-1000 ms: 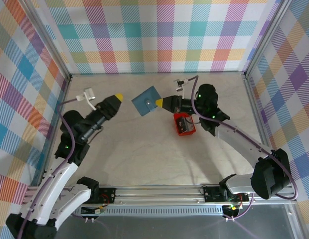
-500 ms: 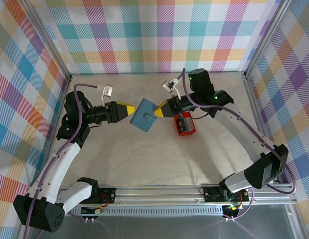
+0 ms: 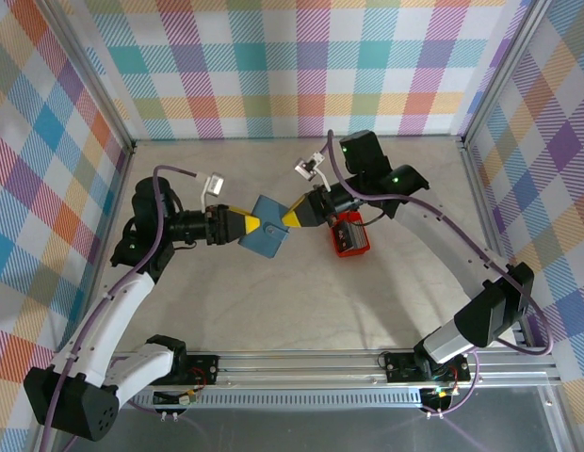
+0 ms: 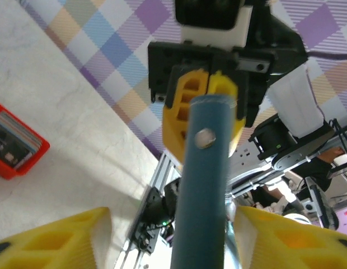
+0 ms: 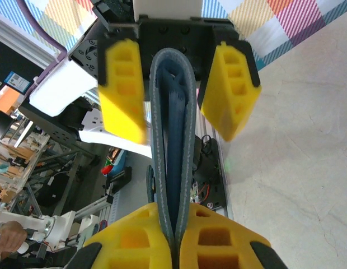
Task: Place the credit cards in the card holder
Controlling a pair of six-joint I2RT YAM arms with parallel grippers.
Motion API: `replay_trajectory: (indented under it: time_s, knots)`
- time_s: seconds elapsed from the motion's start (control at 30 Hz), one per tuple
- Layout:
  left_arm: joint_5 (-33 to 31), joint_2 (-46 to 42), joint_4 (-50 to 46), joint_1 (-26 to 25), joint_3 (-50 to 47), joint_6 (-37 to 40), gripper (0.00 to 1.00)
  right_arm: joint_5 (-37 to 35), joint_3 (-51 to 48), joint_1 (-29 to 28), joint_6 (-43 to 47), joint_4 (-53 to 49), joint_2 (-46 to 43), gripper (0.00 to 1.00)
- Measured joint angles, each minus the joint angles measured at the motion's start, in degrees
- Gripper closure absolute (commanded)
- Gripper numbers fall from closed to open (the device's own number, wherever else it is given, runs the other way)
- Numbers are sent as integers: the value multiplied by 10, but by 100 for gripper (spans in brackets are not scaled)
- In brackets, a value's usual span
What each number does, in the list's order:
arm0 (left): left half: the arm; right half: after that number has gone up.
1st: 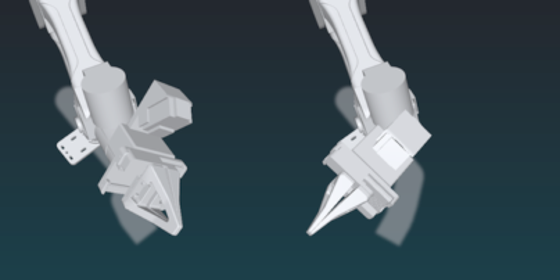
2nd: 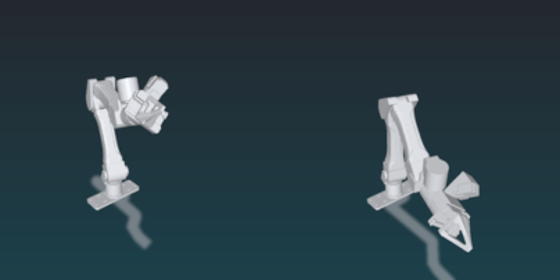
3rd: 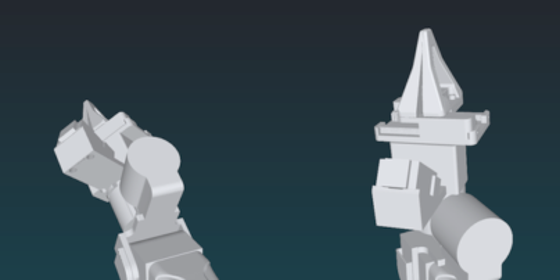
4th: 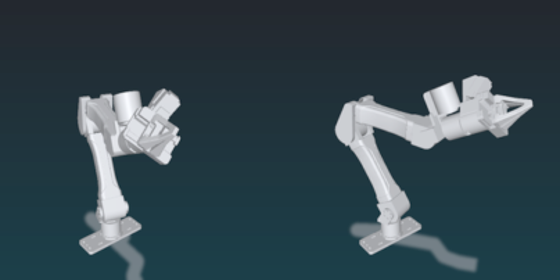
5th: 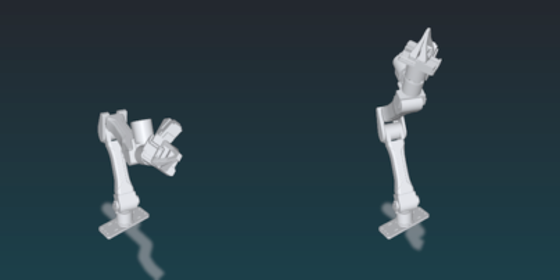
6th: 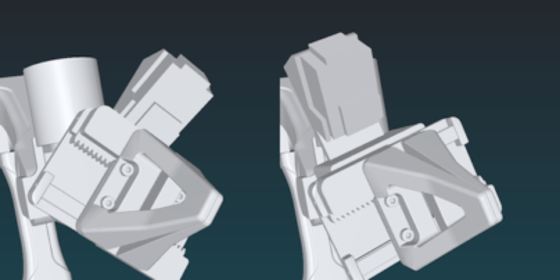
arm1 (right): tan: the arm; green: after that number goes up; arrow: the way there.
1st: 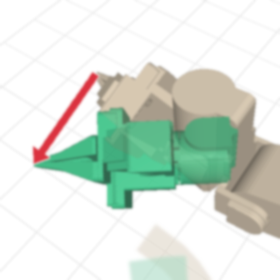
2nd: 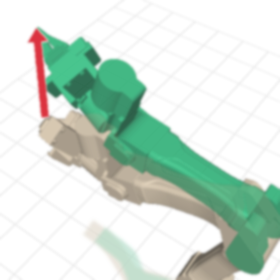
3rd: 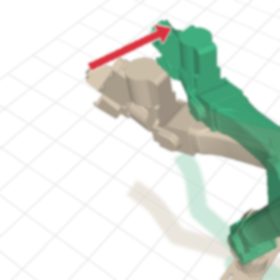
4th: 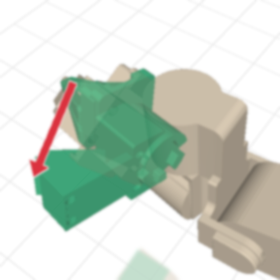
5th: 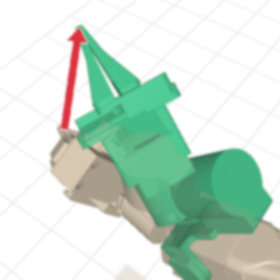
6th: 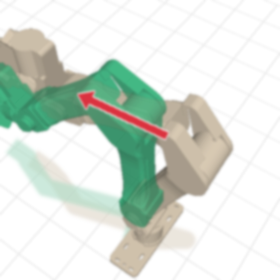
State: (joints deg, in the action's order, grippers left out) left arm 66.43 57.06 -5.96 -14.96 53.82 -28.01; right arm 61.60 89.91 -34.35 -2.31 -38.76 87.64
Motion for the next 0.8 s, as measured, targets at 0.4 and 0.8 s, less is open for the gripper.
replay_trajectory:
  time_s: [0.4, 0.8]
  knots:
    - [-159, -30, 7, -26, -31, -23, 100, -228, -75, 27, -140, 51, -76, 46]
    - [-399, -90, 50, -120, -84, -46, 100, -509, -56, -132, -310, 53, -95, 61]
